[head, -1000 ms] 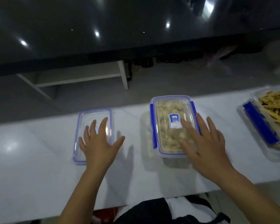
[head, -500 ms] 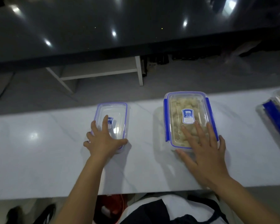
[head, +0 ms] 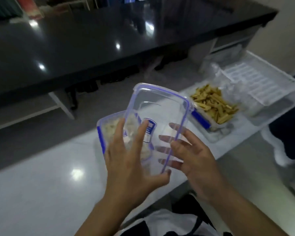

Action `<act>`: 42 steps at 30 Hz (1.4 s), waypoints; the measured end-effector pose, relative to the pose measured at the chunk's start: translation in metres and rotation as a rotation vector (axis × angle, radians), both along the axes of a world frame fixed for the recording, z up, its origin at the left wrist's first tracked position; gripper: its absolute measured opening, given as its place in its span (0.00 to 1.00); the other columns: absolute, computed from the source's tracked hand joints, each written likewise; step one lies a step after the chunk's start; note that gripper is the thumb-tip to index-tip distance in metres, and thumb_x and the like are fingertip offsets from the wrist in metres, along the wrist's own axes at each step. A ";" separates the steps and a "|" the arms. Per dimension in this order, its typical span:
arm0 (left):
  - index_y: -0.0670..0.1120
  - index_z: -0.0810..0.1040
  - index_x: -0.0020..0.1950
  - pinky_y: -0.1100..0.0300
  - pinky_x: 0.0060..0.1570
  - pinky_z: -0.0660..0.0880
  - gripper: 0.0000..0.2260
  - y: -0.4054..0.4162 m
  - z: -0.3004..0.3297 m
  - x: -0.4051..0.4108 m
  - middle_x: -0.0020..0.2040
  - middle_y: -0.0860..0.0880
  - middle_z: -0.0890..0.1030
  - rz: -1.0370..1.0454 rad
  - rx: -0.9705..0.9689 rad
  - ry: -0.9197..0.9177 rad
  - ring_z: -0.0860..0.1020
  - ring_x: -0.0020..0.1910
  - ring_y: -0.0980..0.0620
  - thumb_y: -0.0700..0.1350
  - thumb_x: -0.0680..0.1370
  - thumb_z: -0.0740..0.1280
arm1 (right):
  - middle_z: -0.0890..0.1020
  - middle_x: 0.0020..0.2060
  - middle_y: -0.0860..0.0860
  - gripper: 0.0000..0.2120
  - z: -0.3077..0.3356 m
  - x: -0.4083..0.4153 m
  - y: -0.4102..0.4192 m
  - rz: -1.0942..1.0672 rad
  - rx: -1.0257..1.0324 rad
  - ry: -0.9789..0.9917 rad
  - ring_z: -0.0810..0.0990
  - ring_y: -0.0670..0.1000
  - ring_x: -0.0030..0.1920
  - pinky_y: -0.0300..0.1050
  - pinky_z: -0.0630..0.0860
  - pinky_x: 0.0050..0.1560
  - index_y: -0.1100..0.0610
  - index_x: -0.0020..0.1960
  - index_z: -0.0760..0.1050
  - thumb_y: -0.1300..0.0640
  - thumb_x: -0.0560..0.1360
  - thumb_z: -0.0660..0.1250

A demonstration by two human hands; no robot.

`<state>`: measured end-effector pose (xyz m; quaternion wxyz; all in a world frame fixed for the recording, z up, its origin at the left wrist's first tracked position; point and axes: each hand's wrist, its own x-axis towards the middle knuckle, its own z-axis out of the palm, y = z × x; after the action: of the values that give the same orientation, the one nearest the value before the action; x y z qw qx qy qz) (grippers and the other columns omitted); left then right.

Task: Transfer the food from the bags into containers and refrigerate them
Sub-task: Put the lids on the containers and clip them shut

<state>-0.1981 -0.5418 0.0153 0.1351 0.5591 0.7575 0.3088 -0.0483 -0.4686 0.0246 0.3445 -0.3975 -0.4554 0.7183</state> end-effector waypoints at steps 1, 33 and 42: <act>0.66 0.53 0.78 0.37 0.71 0.64 0.50 0.012 -0.004 0.019 0.81 0.50 0.46 -0.075 0.014 -0.005 0.54 0.80 0.43 0.70 0.60 0.72 | 0.86 0.54 0.56 0.21 0.000 0.013 0.003 -0.068 -0.017 0.016 0.85 0.60 0.53 0.58 0.83 0.50 0.50 0.65 0.76 0.54 0.71 0.70; 0.59 0.81 0.61 0.51 0.62 0.77 0.12 0.267 0.003 0.182 0.59 0.57 0.82 -0.054 -0.076 -0.340 0.79 0.59 0.57 0.47 0.78 0.71 | 0.49 0.75 0.33 0.60 -0.072 0.292 0.220 0.256 0.297 -0.583 0.57 0.45 0.77 0.51 0.67 0.71 0.22 0.72 0.45 0.29 0.51 0.78; 0.59 0.72 0.72 0.44 0.72 0.62 0.19 0.403 -0.021 0.212 0.78 0.51 0.66 -0.614 -0.396 0.670 0.64 0.75 0.46 0.56 0.82 0.62 | 0.51 0.76 0.32 0.59 -0.056 0.324 0.230 0.215 0.347 -0.545 0.59 0.39 0.74 0.44 0.68 0.64 0.23 0.73 0.49 0.33 0.51 0.81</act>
<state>0.0139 -0.1390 -0.0061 0.0725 0.7886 0.6037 -0.0918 0.2755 -0.2388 -0.0318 0.1949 -0.4602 -0.6853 0.5297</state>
